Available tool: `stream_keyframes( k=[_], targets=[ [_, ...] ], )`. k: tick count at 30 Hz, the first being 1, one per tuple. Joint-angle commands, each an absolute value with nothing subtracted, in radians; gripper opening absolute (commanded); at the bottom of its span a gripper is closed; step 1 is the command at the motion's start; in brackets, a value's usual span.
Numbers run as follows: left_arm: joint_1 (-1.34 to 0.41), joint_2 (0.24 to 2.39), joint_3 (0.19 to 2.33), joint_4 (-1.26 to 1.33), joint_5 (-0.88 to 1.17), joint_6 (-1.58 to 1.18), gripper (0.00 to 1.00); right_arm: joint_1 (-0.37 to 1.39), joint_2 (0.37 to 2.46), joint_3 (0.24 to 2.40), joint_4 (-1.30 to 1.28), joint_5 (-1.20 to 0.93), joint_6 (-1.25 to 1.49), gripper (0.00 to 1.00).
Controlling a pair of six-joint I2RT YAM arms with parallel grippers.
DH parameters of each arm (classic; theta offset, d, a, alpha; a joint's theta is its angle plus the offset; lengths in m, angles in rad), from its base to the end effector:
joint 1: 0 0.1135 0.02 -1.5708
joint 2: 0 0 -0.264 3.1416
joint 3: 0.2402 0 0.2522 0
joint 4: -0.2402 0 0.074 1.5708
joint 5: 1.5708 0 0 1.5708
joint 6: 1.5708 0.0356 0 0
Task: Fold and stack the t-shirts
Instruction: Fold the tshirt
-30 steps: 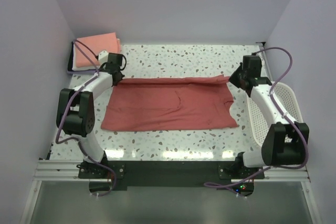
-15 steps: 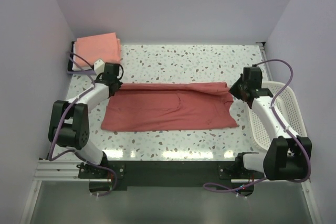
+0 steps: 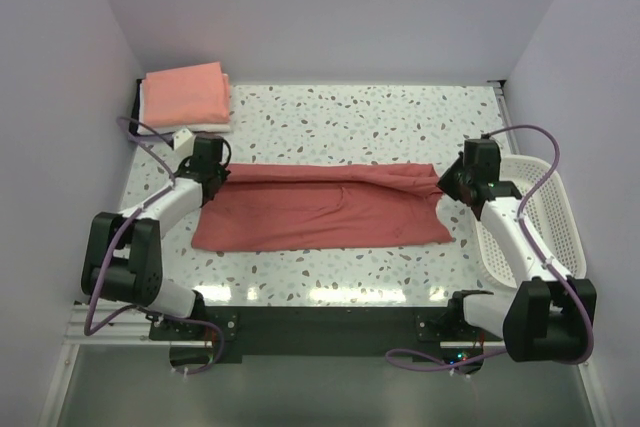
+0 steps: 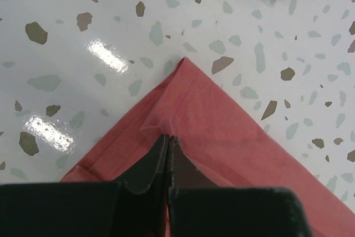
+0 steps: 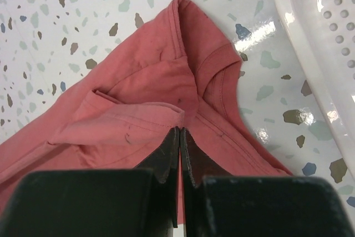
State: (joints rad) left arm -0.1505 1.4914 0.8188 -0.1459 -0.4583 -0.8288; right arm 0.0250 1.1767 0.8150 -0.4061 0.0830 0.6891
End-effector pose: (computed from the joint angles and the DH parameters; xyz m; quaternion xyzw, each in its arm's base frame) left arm 0.2994 -0.0295 0.1936 -0.3800 0.8264 0.0182 0.4151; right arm 0.2477 0.0032 0.2507 0.3151 0.8642 0.1007 0.3792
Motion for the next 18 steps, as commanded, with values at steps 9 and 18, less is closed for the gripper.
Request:
stream_keyframes(
  k=[9, 18],
  targets=[
    [-0.14, 1.388, 0.721, -0.066, -0.483, -0.864, 0.0, 0.021, 1.114, 0.793, -0.425, 0.078, 0.684, 0.0],
    [-0.138, 1.345, 0.673, -0.052, -0.495, -0.865, 0.0, 0.02, 1.077, 0.716, -0.405, 0.057, 0.693, 0.0]
  ],
)
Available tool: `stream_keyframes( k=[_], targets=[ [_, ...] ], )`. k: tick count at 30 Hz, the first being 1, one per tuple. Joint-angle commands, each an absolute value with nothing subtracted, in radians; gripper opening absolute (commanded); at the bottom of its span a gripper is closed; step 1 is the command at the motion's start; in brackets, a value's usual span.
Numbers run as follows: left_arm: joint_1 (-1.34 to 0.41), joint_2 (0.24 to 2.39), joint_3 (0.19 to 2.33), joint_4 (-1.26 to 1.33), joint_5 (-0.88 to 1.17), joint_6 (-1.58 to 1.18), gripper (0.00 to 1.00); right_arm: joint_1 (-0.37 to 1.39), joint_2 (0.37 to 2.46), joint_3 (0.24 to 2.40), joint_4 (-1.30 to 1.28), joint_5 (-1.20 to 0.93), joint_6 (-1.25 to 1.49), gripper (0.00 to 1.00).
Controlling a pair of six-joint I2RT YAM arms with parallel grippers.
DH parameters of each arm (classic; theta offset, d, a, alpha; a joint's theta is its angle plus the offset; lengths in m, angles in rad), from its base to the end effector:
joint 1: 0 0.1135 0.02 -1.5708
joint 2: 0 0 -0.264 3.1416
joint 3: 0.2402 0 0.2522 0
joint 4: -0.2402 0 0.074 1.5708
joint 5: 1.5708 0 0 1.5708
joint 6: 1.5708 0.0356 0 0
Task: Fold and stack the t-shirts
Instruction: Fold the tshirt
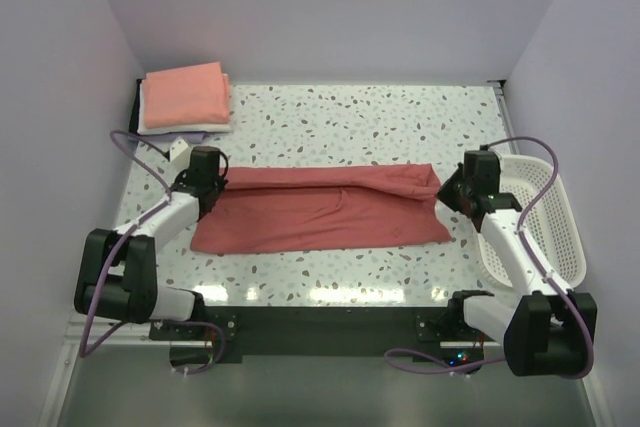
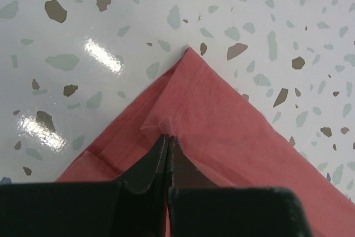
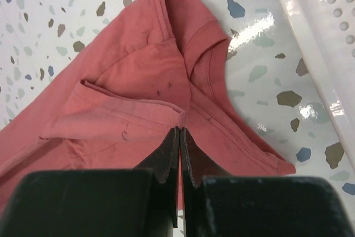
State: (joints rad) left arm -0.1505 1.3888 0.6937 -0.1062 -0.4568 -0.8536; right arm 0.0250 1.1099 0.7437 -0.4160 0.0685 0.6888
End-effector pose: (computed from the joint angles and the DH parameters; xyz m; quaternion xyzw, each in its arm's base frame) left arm 0.2718 -0.0253 0.1862 -0.3907 0.8183 0.0080 0.4215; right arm 0.2305 0.0033 0.2411 0.3131 0.8681 0.1045 0.3708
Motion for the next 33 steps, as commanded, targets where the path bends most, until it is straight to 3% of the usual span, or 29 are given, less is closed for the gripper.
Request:
stream_keyframes(
  k=[1, 16, 18, 21, 22, 24, 25, 28, 33],
  targets=[
    [-0.138, 1.341, 0.661, -0.048, -0.499, -0.865, 0.0, 0.02, 1.069, 0.697, -0.397, 0.048, 0.695, 0.0],
    [-0.137, 1.289, 0.609, -0.041, -0.503, -0.873, 0.0, 0.02, 0.988, 0.623, -0.402, 0.023, 0.707, 0.0],
    [-0.137, 1.273, 0.597, -0.038, -0.506, -0.887, 0.04, 0.021, 0.983, 0.614, -0.399, 0.009, 0.709, 0.0],
    [-0.137, 1.241, 0.566, -0.038, -0.518, -0.913, 0.08, 0.02, 0.971, 0.58, -0.387, 0.002, 0.71, 0.06],
    [-0.137, 1.227, 0.543, -0.04, -0.526, -0.923, 0.13, 0.02, 0.959, 0.565, -0.382, -0.021, 0.713, 0.12],
    [-0.137, 1.175, 0.514, -0.032, -0.544, -0.948, 0.15, 0.02, 0.936, 0.551, -0.383, -0.029, 0.712, 0.18],
    [-0.135, 1.16, 0.49, -0.026, -0.548, -0.953, 0.18, 0.02, 0.91, 0.54, -0.385, -0.037, 0.712, 0.26],
    [-0.132, 1.105, 0.466, -0.026, -0.56, -0.962, 0.39, 0.02, 0.864, 0.535, -0.39, -0.054, 0.703, 0.41],
    [-0.133, 1.107, 0.494, 0.037, -0.497, -0.911, 0.42, 0.024, 0.891, 0.552, -0.318, -0.113, 0.672, 0.48]
  ],
)
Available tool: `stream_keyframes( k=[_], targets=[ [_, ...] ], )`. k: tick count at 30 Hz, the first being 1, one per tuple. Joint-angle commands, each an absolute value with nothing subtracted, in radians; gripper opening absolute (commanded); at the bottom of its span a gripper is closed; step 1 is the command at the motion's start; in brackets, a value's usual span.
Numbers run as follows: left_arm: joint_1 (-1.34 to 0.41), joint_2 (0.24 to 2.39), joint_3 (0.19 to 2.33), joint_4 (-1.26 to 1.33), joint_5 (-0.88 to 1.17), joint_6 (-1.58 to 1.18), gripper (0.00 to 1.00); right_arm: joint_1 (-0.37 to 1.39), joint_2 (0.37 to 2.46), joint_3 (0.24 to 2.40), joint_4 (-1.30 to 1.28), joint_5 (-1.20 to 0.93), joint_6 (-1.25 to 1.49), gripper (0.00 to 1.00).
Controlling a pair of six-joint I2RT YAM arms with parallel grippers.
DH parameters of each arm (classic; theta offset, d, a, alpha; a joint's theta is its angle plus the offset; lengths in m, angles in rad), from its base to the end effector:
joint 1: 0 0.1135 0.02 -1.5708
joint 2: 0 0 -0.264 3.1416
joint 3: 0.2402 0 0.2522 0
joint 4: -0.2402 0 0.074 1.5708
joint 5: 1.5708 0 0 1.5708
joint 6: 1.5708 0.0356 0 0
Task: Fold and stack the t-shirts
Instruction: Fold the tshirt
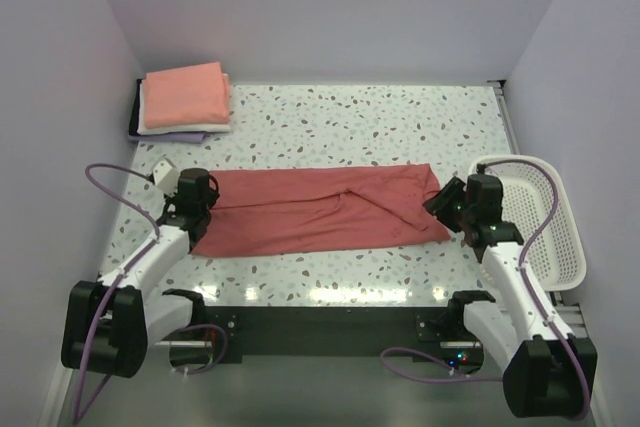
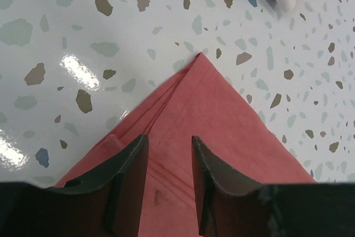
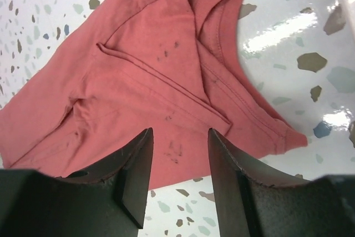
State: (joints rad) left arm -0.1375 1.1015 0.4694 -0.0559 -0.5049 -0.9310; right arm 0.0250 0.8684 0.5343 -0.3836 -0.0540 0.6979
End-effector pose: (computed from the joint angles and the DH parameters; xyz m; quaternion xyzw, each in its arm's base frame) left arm 0.2153 -0.0124 0.1859 -0.4367 0.7663 -0.0163 0.4710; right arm 0.1830 0.0065 0.2193 0.2899 0.8627 0.1692 0.3782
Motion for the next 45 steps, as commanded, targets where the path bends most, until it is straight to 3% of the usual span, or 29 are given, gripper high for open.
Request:
stream_keyframes(
  k=[1, 11, 31, 35, 45],
  targets=[
    [-0.135, 1.121, 0.506, 0.037, -0.483, -0.908, 0.42, 0.028, 0.913, 0.575, -0.31, -0.118, 0.66, 0.48],
    [-0.163, 1.318, 0.629, -0.118, -0.543, -0.965, 0.47, 0.25, 1.183, 0.749, -0.264, 0.026, 0.621, 0.49],
    [-0.161, 1.45, 0.643, -0.104, -0.512, -1.012, 0.49, 0.258, 1.275, 0.727, -0.221, 0.044, 0.611, 0.49],
    [-0.163, 1.453, 0.635, -0.086, -0.495, -1.011, 0.42, 0.259, 1.287, 0.724, -0.218, 0.051, 0.612, 0.48],
    [-0.16, 1.413, 0.661, -0.087, -0.506, -0.98, 0.07, 0.259, 1.284, 0.713, -0.229, 0.067, 0.617, 0.48]
  ],
)
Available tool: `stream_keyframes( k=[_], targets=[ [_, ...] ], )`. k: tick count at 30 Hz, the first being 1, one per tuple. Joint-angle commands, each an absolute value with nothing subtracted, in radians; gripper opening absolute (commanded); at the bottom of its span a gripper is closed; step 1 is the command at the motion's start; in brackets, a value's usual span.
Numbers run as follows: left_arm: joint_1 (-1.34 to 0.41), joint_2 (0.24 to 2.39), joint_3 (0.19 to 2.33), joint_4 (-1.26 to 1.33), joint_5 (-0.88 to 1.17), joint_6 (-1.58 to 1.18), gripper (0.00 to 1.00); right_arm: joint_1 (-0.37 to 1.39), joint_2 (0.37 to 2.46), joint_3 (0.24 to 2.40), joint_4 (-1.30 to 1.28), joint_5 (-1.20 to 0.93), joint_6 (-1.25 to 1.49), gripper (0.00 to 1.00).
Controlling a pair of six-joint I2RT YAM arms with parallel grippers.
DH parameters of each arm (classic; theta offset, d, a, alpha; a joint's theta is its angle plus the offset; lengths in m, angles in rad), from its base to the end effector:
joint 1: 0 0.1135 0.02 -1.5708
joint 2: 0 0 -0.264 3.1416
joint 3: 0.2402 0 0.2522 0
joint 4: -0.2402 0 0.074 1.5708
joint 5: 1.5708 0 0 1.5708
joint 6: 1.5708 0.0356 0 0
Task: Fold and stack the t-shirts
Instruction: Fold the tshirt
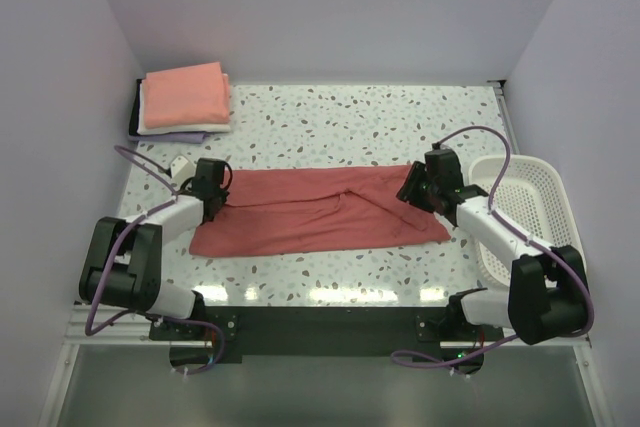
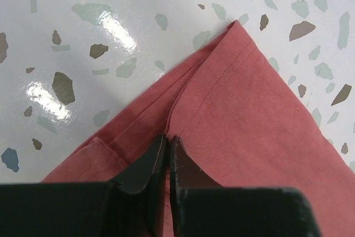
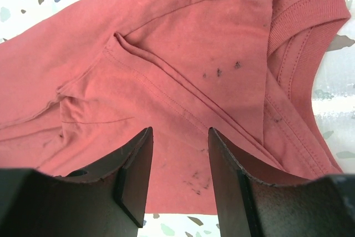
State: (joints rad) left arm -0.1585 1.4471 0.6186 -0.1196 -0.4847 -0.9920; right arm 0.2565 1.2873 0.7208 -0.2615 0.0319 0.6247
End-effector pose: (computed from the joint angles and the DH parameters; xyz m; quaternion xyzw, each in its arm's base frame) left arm 0.2581 -0.0245 0.1498 -0.4413 0.8153 0.0299 0.3738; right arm 0.2510 0.0646 0.2054 0.1763 0.9149 0.1413 0.3346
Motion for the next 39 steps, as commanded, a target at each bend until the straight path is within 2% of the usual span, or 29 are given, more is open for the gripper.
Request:
stream_keyframes(
  k=[1, 3, 13, 21, 24, 30, 35, 39],
  targets=[
    [-0.161, 1.408, 0.663, -0.089, -0.506, -0.979, 0.05, 0.259, 1.284, 0.712, -0.233, 0.072, 0.615, 0.48],
    [-0.16, 1.404, 0.664, -0.091, -0.508, -0.974, 0.0, 0.258, 1.285, 0.712, -0.242, 0.083, 0.617, 0.49],
    [-0.16, 1.376, 0.686, -0.094, -0.509, -0.956, 0.0, 0.259, 1.293, 0.715, -0.21, 0.098, 0.598, 0.57],
    [-0.156, 1.373, 0.699, -0.09, -0.5, -0.948, 0.0, 0.327, 1.504, 0.885, -0.149, 0.098, 0.555, 0.58],
    [-0.152, 1.373, 0.709, -0.094, -0.499, -0.936, 0.0, 0.347, 1.522, 0.908, -0.156, 0.136, 0.545, 0.58],
    [-0.15, 1.371, 0.722, -0.095, -0.494, -0.917, 0.0, 0.351, 1.408, 0.855, -0.296, 0.297, 0.613, 0.56],
    [-0.15, 1.364, 0.723, -0.098, -0.491, -0.914, 0.0, 0.351, 1.252, 0.766, -0.406, 0.336, 0.653, 0.54],
    [-0.147, 1.355, 0.719, -0.092, -0.486, -0.913, 0.0, 0.35, 1.219, 0.707, -0.385, 0.33, 0.631, 0.53]
  ],
)
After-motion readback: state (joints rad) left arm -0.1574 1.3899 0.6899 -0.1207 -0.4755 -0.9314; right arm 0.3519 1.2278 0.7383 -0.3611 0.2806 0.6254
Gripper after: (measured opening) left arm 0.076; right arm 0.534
